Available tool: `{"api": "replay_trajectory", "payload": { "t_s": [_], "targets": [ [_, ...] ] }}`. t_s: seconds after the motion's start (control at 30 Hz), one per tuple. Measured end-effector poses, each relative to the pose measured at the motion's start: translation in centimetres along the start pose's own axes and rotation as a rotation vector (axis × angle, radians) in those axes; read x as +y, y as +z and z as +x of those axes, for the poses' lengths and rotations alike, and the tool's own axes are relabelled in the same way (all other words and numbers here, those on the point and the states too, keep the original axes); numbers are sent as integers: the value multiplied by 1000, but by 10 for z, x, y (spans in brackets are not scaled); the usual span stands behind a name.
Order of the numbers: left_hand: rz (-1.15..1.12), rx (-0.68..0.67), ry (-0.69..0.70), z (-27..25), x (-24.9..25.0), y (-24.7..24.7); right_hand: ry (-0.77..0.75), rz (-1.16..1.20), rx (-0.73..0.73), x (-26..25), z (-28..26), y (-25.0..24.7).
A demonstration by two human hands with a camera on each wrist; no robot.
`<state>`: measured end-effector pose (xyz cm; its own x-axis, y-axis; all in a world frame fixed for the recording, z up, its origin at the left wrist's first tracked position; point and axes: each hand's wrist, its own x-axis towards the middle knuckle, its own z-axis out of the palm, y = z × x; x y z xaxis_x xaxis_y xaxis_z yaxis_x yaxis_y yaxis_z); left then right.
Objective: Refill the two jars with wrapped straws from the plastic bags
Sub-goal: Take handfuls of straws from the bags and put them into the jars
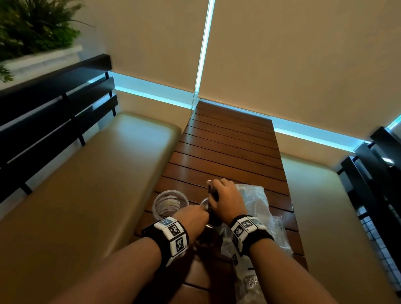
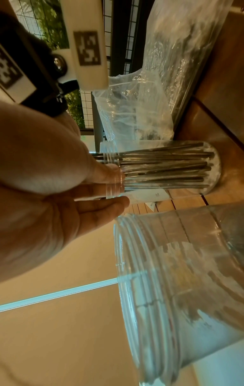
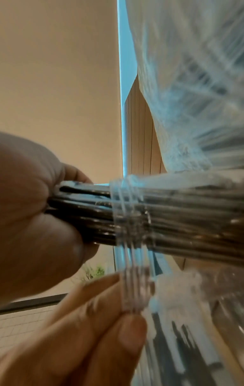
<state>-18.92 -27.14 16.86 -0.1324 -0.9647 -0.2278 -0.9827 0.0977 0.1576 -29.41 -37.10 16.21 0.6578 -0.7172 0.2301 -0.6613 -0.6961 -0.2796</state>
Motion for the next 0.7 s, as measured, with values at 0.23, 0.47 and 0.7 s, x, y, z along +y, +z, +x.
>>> {"api": "replay_trajectory", "payload": {
  "t_s": [0.23, 0.47, 0.7],
  "targets": [
    [35, -27, -16, 0, 3, -9, -80, 27, 50, 8, 3, 6],
    [50, -13, -45, -2, 2, -5, 88, 306, 77, 7, 3, -22],
    [87, 189, 184, -12, 37, -22, 469, 399, 175, 64, -28, -77]
  ]
}}
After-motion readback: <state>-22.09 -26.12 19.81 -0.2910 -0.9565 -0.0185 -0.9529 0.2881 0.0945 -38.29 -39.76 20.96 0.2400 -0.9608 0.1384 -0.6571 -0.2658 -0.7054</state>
